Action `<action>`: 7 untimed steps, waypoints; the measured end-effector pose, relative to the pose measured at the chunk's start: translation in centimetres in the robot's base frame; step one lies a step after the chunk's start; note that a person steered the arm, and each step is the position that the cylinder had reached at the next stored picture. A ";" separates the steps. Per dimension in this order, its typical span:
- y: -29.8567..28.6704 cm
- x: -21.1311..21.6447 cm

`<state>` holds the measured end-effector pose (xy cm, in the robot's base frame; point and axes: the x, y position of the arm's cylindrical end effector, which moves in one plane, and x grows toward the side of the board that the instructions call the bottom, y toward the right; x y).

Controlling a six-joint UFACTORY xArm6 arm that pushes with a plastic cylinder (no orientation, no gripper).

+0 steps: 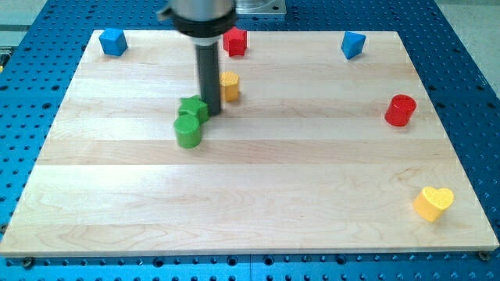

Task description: Place the green star at the center left of the board

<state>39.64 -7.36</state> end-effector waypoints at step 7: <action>-9.7 3.4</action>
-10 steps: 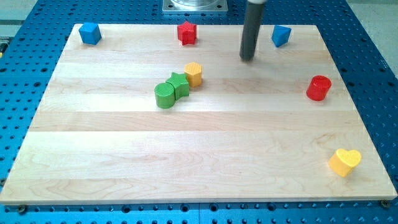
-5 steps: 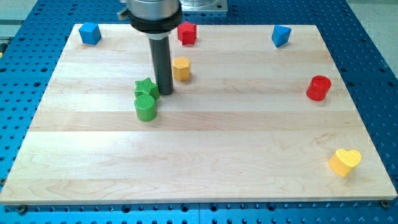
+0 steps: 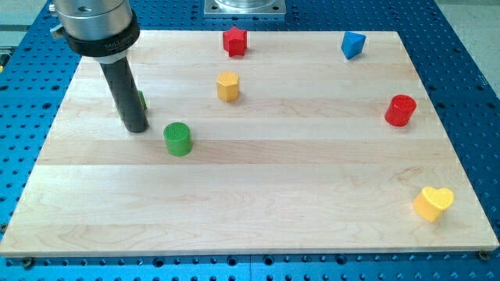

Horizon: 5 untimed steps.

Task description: Place the green star at the center left of the board

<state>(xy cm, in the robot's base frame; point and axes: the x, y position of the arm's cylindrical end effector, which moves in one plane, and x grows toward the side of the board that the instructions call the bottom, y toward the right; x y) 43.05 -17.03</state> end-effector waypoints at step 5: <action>-3.5 -3.1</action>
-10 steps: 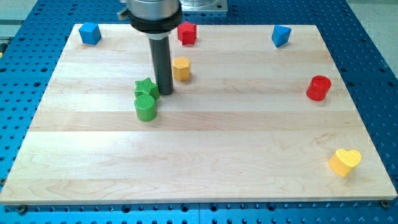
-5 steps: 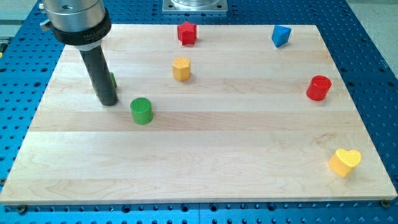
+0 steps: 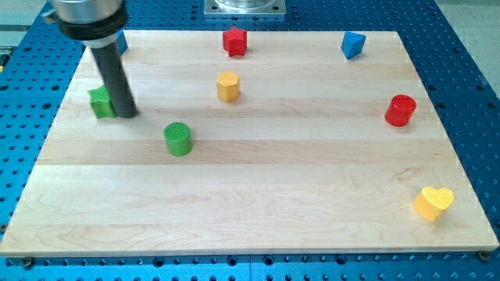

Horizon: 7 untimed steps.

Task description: Place the green star at the center left of the board

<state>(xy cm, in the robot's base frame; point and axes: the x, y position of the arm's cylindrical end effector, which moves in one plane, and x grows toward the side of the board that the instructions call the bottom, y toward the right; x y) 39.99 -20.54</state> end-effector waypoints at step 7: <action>3.6 -5.3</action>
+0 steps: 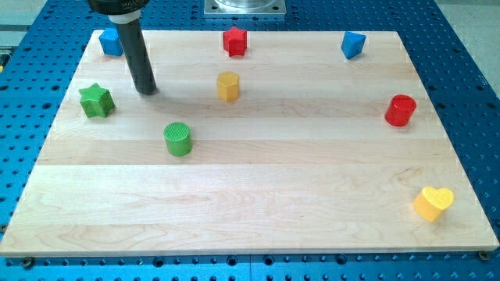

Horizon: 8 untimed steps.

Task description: Place the green star at the center left of the board

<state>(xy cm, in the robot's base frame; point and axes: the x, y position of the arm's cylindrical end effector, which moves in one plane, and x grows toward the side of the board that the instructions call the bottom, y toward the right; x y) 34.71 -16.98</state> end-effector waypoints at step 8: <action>0.8 -0.4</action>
